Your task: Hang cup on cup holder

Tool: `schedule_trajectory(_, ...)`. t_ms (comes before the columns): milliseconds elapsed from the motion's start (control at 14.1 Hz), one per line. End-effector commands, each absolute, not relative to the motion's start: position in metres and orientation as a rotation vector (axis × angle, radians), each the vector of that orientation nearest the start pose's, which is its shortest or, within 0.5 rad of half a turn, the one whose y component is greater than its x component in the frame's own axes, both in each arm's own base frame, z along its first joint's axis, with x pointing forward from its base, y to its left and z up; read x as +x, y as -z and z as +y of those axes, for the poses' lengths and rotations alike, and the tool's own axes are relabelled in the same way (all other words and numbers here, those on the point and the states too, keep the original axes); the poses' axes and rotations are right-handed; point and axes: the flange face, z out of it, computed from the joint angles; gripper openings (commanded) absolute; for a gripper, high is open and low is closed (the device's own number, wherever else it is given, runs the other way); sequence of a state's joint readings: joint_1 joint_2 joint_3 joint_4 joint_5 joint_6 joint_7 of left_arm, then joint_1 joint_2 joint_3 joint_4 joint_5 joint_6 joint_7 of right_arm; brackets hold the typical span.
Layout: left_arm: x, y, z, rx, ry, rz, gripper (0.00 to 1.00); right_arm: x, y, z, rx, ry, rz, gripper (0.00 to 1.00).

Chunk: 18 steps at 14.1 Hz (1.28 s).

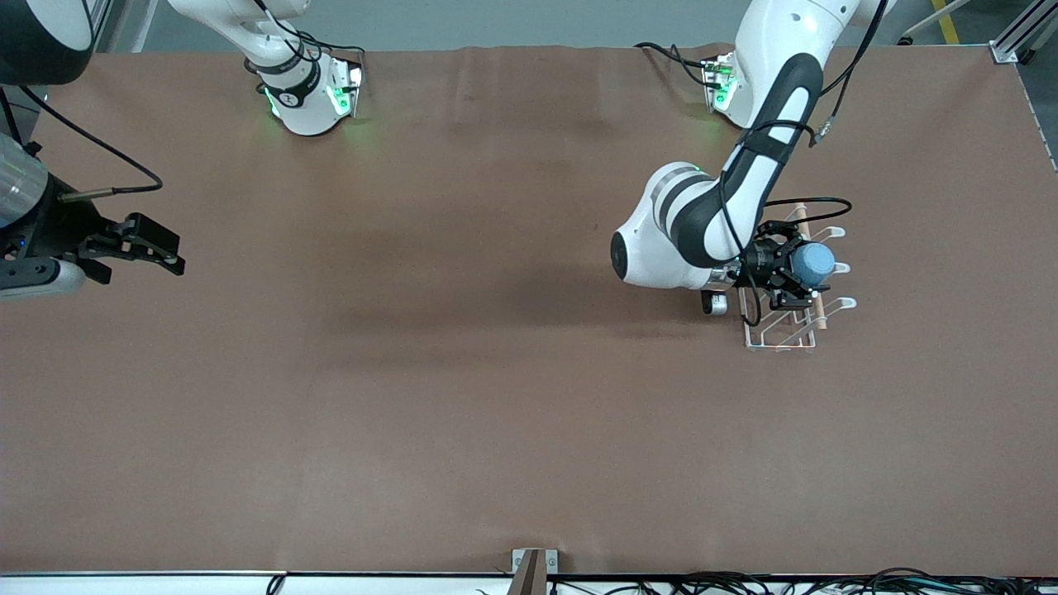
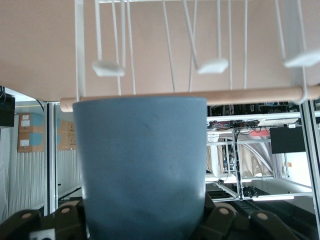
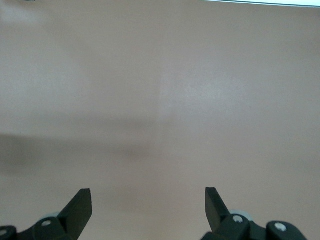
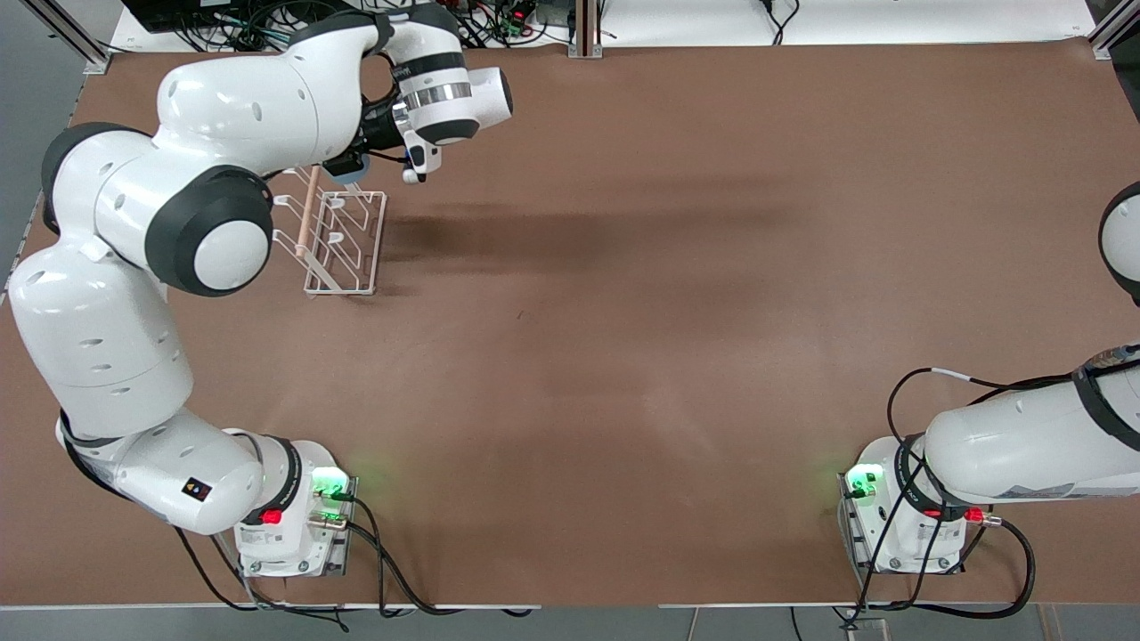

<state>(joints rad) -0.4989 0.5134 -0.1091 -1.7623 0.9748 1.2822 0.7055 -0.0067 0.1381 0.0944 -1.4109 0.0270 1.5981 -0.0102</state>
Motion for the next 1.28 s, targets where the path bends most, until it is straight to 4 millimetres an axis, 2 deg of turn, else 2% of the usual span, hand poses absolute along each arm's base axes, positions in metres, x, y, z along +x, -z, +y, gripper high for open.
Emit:
schedule_trajectory(0,0.527,-0.282,-0.237,-1.405,-1.066,1.388,0.44,0.582,-0.627,0.047,-3.131,0.08,-0.167,1.0)
schedule_trajectory(142,0.53,-0.28,-0.238,-1.413,-1.04,1.396,0.44,0.573,-0.624,0.039,-3.15,0.071,-0.157,1.0)
schedule_trajectory(498,0.537,-0.272,-0.235,-1.393,-0.999,1.367,0.44,0.545,-0.61,0.041,-3.152,0.091,-0.249,1.0)
schedule_trajectory(711,0.537,-0.258,-0.229,-1.403,-1.001,1.343,0.45,0.549,-0.608,0.03,-3.151,0.098,-0.239,1.0)
schedule_trajectory(996,0.537,-0.252,-0.226,-1.395,-0.999,1.353,0.47,0.547,-0.612,0.027,-3.144,0.082,-0.375,1.0)
schedule_trajectory(1067,0.538,-0.249,-0.223,-1.4,-0.993,1.363,0.56,0.546,-0.612,0.028,-3.143,0.068,-0.38,1.0)
schedule_trajectory(1209,0.54,-0.246,-0.223,-1.434,-0.946,1.336,1.0,0.541,-0.634,0.035,-3.125,0.096,-0.385,1.0)
